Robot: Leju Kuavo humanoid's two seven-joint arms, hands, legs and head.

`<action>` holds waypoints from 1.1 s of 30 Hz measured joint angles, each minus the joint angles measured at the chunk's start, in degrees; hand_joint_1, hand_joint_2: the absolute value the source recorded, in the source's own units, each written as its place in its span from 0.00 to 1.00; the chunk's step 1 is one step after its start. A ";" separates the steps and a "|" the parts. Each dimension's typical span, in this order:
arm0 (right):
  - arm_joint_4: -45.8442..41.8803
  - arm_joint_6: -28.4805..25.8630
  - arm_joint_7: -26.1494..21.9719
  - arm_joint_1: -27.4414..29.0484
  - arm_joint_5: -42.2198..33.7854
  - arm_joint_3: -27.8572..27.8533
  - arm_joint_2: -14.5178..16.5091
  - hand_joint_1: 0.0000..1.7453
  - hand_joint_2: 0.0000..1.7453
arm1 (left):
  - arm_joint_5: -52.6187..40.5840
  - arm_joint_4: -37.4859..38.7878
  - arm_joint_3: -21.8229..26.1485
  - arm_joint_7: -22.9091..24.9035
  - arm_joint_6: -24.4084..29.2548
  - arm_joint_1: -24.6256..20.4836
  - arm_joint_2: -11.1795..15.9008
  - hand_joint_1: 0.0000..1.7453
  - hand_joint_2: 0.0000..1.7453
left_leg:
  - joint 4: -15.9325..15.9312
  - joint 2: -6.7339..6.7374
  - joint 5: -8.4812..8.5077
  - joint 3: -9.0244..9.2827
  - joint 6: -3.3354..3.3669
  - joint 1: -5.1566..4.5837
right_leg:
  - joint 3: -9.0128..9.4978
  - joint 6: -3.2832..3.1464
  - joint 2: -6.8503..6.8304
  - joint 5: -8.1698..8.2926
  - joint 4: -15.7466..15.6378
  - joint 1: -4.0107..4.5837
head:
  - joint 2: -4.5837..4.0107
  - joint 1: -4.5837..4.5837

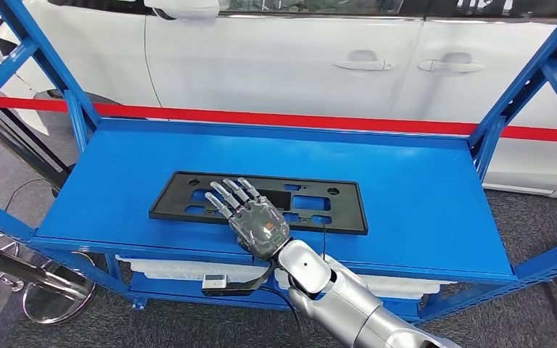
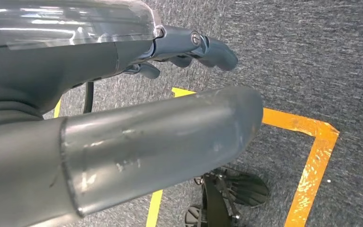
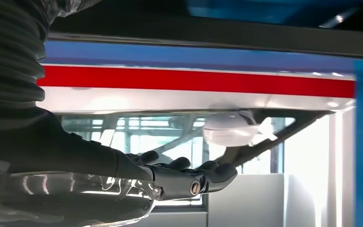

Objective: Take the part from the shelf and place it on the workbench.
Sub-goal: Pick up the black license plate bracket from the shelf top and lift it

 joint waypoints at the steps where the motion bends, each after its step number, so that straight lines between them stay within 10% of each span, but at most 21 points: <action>1: 1.03 -0.15 0.68 -0.30 1.18 -0.16 0.13 0.00 1.00 | -0.19 0.00 0.00 -0.11 -0.04 -0.03 0.01 0.00 0.00 | 1.70 0.00 -1.14 -0.73 -0.20 0.04 | 0.13 -0.37 -0.05 0.18 -0.30 -0.15 | 0.00 -0.01; 4: 4.86 -0.87 2.95 -1.10 5.24 -0.55 0.46 0.00 1.00 | -0.84 0.00 0.00 -0.44 -0.23 -0.05 0.05 0.00 0.00 | 12.06 0.00 -6.03 -5.54 -0.58 0.06 | 0.18 -0.92 -0.16 0.28 -0.42 -0.04 | 0.00 -0.01; 6: 7.37 -1.32 4.04 -1.17 7.20 -0.96 0.56 0.00 1.00 | -1.24 0.00 0.00 -0.57 -0.32 0.00 0.08 0.00 0.00 | 15.03 0.01 -6.02 -7.08 -0.70 0.07 | 0.16 -0.99 -0.17 0.16 -0.22 0.09 | 0.00 -0.01; 11: 10.94 -2.03 5.03 -1.79 8.66 -1.78 1.13 0.00 1.00 | -1.57 0.00 0.00 -0.78 -0.38 -0.28 0.16 0.00 0.00 | 0.67 -0.10 0.75 -0.45 0.02 -0.20 | -0.03 -0.32 0.16 -0.43 0.66 0.39 | 0.00 0.00; 16: 13.09 -2.26 7.18 -2.66 11.89 -2.38 1.38 0.00 1.00 | -2.06 0.00 0.02 -0.93 -0.40 -0.37 0.15 0.00 0.00 | -0.64 -0.08 1.02 -0.04 1.46 -0.04 | -0.69 0.97 0.22 -1.60 2.09 0.46 | 0.00 0.01; 21: 16.01 -2.40 8.96 -3.08 14.71 -2.71 1.40 0.00 1.00 | -2.33 0.00 0.02 -1.05 -0.40 -0.52 0.14 0.00 0.00 | -0.88 -0.01 1.24 0.04 2.09 0.04 | -6.93 1.70 0.15 -7.18 15.44 -0.02 | 0.00 0.01; 25: 16.93 -2.42 9.34 -3.55 15.14 -2.75 1.61 0.00 1.00 | -2.46 0.00 0.02 -1.07 -0.41 -0.55 0.14 0.00 0.00 | -0.81 -0.17 1.17 0.34 1.83 -0.06 | -1.37 1.04 0.06 -0.91 3.89 0.09 | 0.00 0.01; 30: 17.56 -2.10 9.78 -4.02 15.50 -2.85 2.07 0.00 1.00 | -2.51 0.00 0.02 -1.16 -0.43 -0.53 0.13 0.00 0.00 | -0.84 -0.19 1.08 0.22 0.21 -0.12 | 0.22 -0.14 0.16 0.35 -0.26 0.38 | 0.00 0.00; 31: 17.74 -1.80 10.17 -4.11 15.88 -2.91 2.19 0.06 1.00 | -2.56 0.00 0.02 -1.21 -0.44 -0.54 0.14 0.00 0.00 | 0.10 -0.17 0.29 -0.16 -0.05 -0.06 | 0.32 -0.53 0.11 0.59 -0.57 0.23 | 0.00 0.00; 33: 18.35 -1.27 11.33 -4.22 16.67 -3.17 2.42 0.49 1.00 | -2.69 0.00 0.02 -1.37 -0.46 -0.56 0.15 0.00 0.00 | 5.55 -0.12 -3.06 -2.55 -0.49 0.03 | 0.33 -1.04 -0.04 0.90 -0.91 0.09 | 0.00 -0.01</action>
